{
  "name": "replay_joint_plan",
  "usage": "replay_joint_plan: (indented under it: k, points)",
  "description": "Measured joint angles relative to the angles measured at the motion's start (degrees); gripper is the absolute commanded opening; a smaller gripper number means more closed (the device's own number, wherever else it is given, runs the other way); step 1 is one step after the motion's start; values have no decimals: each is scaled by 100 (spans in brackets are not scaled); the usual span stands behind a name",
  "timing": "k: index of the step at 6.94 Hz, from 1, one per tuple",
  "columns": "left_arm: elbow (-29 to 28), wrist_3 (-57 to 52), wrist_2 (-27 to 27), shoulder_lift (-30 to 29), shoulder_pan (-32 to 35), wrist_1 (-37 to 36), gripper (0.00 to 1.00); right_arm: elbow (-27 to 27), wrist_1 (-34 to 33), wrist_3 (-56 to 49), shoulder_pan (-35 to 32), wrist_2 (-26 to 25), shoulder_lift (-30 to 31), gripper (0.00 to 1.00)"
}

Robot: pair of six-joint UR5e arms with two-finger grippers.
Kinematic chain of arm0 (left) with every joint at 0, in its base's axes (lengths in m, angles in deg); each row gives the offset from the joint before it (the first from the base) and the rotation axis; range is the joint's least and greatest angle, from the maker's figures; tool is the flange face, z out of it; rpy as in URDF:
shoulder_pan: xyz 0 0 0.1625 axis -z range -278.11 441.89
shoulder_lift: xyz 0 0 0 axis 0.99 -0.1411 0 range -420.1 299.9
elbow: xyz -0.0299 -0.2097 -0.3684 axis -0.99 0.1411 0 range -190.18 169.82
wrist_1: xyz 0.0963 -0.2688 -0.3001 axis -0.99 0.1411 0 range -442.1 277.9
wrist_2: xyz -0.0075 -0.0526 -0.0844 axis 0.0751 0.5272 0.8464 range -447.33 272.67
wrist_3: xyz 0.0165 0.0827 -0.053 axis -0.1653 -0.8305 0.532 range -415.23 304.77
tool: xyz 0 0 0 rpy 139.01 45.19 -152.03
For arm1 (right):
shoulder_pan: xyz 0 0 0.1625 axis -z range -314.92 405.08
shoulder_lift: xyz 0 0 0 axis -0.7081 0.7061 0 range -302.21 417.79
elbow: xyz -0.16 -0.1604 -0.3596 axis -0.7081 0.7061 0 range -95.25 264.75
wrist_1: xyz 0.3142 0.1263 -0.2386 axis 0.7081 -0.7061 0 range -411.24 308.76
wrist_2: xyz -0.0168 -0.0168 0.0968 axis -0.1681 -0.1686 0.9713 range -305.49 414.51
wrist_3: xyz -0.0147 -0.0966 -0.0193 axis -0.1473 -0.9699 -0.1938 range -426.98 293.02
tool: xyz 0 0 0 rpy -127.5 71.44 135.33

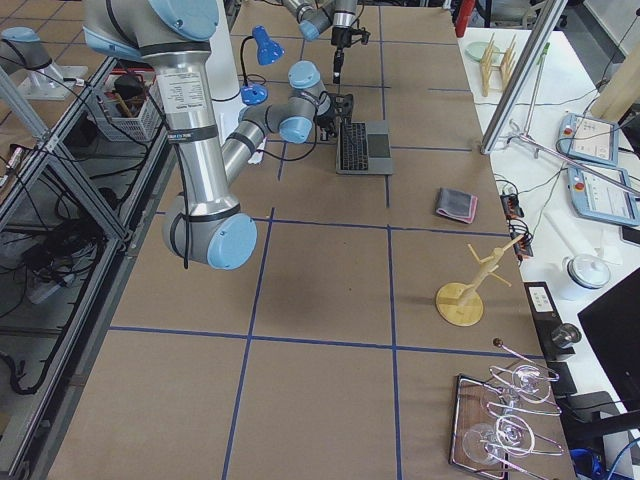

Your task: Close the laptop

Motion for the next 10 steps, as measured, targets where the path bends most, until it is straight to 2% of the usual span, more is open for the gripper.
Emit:
replay_joint_plan:
  k: [4, 8, 10]
  points:
    - [-363, -2, -31, -210, 178, -3, 0, 182, -647, -31, -282, 4, -518, 0]
    - [-752, -2, -51, -420, 268, -3, 0, 1041, -683, -42, -604, 4, -1162, 0]
    - [-938, -2, -271, -532, 274, -1, 0, 1440, -664, -46, -736, 10, -1400, 0]
